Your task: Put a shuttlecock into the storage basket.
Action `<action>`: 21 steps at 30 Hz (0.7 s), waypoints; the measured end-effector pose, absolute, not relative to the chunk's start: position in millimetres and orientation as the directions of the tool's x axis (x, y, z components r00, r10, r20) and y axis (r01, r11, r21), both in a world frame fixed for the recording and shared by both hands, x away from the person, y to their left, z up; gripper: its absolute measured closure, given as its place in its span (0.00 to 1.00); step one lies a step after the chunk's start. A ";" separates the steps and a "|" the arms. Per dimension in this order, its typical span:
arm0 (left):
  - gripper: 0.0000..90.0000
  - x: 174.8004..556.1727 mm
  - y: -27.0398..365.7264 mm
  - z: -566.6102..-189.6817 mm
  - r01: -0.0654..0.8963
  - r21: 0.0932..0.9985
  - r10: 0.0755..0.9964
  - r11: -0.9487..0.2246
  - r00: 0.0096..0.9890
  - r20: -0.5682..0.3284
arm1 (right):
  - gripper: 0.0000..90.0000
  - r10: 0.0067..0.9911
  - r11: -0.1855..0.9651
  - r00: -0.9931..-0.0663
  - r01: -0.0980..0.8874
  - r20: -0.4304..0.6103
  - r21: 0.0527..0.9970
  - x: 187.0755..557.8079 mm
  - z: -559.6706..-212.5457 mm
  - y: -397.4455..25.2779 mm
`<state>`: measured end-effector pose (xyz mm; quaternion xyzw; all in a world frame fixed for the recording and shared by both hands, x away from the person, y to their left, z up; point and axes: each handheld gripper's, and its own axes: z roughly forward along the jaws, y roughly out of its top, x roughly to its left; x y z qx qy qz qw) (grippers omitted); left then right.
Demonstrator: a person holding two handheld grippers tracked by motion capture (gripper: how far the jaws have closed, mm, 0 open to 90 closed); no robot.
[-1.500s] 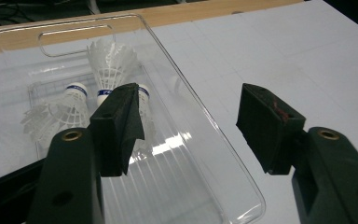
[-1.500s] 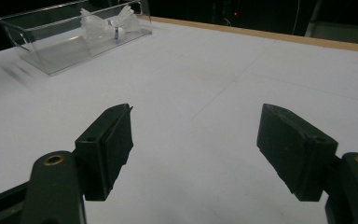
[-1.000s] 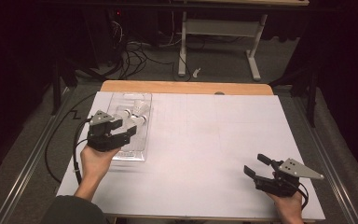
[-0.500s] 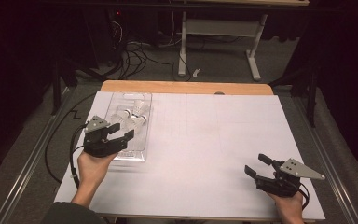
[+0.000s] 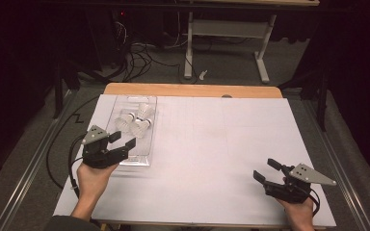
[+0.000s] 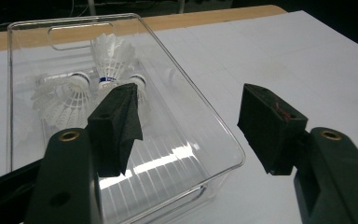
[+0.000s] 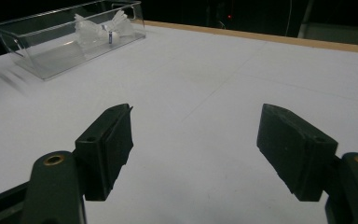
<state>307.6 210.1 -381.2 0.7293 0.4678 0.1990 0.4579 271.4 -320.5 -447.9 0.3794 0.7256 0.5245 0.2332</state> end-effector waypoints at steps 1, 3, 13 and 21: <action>0.43 306.5 210.6 -381.7 0.497 0.857 0.865 -0.138 0.482 -0.140 | 0.30 0.795 0.162 -0.603 0.306 0.059 0.938 271.2 -447.9 -320.5; 0.43 304.5 211.5 -382.7 0.493 0.860 0.864 -0.131 0.482 -0.145 | 0.30 0.796 0.162 -0.602 0.307 0.060 0.938 271.2 -447.9 -320.5; 0.42 298.1 212.0 -386.7 0.490 0.862 0.864 -0.129 0.483 -0.145 | 0.30 0.796 0.161 -0.602 0.307 0.060 0.938 271.1 -447.8 -320.7; 0.42 292.9 213.6 -390.7 0.488 0.864 0.864 -0.125 0.481 -0.147 | 0.30 0.796 0.163 -0.602 0.306 0.058 0.938 271.1 -447.8 -320.5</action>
